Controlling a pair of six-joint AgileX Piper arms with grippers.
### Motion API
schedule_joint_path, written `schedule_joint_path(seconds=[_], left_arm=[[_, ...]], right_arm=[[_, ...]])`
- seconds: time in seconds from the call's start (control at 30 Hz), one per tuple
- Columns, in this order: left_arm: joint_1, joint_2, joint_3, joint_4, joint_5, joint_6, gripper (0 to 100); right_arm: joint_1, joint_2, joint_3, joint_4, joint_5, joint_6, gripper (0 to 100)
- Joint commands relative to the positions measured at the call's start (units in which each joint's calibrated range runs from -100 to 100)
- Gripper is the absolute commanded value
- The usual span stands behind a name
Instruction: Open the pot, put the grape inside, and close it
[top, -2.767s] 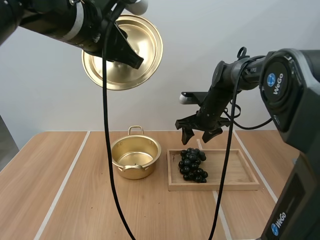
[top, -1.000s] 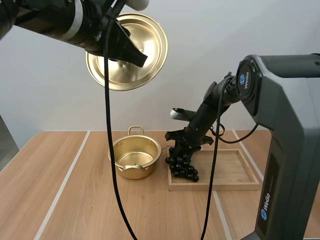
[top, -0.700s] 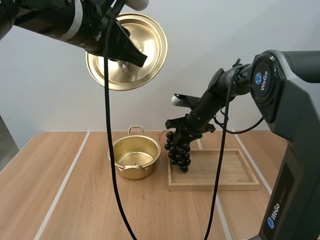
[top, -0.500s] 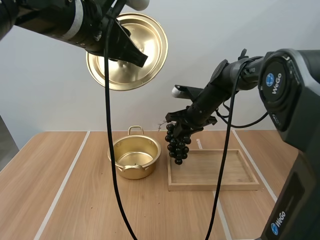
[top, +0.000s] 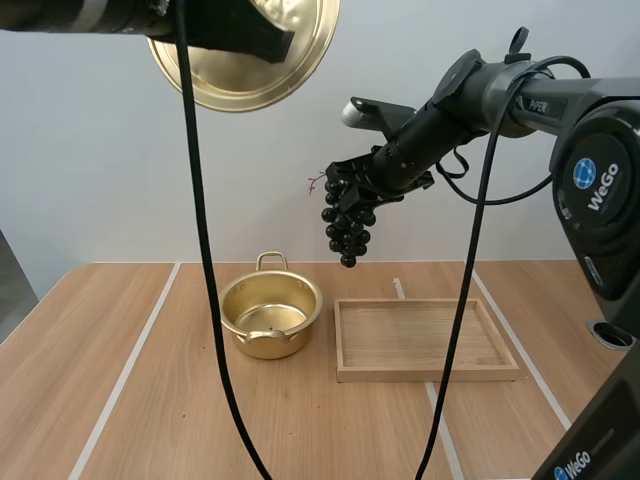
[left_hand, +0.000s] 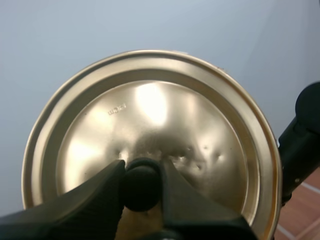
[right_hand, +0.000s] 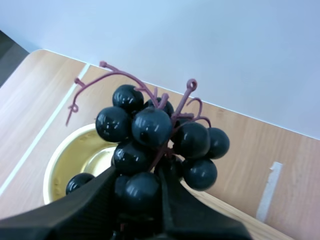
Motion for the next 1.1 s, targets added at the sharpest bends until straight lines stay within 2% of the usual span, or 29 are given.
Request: schedule_joint_path(seconds=[0.0,0.27,0.43,0.53,0.73,1.07], left_arm=[[-0.02,-0.7,-0.8,-1.8,-3.7,-0.7,0],[-0.02,-0.7,-5.2,-2.8,-0.4,-1.0,0],[-0.02,-0.7,-5.8,-2.8,1.4,-1.0,0],[0.14,-0.7,-5.8,-2.7,1.6,-1.0,0],[2.29,-0.7,-5.8,-2.7,0.4,-1.0,0],[2.30,-0.7,-5.8,-2.7,0.2,-1.0,0]], right_arm=[[1.7,-0.8,-0.9,1.5,0.6,-1.1,0],[9.5,-0.7,-0.9,0.9,-4.4,-0.8,0],[12.0,1.8,-0.9,0.9,-4.3,-0.8,0],[12.4,4.3,-0.9,0.9,-4.8,-0.8,0],[12.4,10.3,-0.9,0.6,-5.4,-1.8,0],[12.4,18.2,-0.9,-1.1,-6.9,-2.2,0]])
